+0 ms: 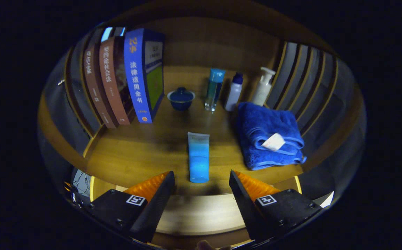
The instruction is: Pull open the drawer, take out the items inside it, and place them on the countertop above the cabinet.
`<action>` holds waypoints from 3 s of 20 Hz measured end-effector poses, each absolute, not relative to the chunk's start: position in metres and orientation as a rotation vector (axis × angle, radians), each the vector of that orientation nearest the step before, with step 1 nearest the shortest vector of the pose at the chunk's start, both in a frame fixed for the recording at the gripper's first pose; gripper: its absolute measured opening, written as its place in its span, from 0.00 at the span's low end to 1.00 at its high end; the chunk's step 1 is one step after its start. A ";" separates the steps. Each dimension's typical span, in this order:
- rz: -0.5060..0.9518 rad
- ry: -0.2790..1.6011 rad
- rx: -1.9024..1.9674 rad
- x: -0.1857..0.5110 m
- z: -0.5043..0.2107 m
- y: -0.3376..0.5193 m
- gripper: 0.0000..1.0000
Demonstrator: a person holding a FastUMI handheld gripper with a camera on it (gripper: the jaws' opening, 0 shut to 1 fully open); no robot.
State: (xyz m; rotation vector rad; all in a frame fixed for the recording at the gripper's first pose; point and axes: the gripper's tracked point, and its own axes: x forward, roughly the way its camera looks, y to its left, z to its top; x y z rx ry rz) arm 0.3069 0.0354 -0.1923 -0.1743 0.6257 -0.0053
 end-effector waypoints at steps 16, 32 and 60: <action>0.023 0.018 -0.110 0.107 -0.171 0.021 0.99; 0.046 0.101 -0.111 0.113 -0.298 0.007 0.99; 0.107 0.189 -0.046 0.218 -0.311 0.008 1.00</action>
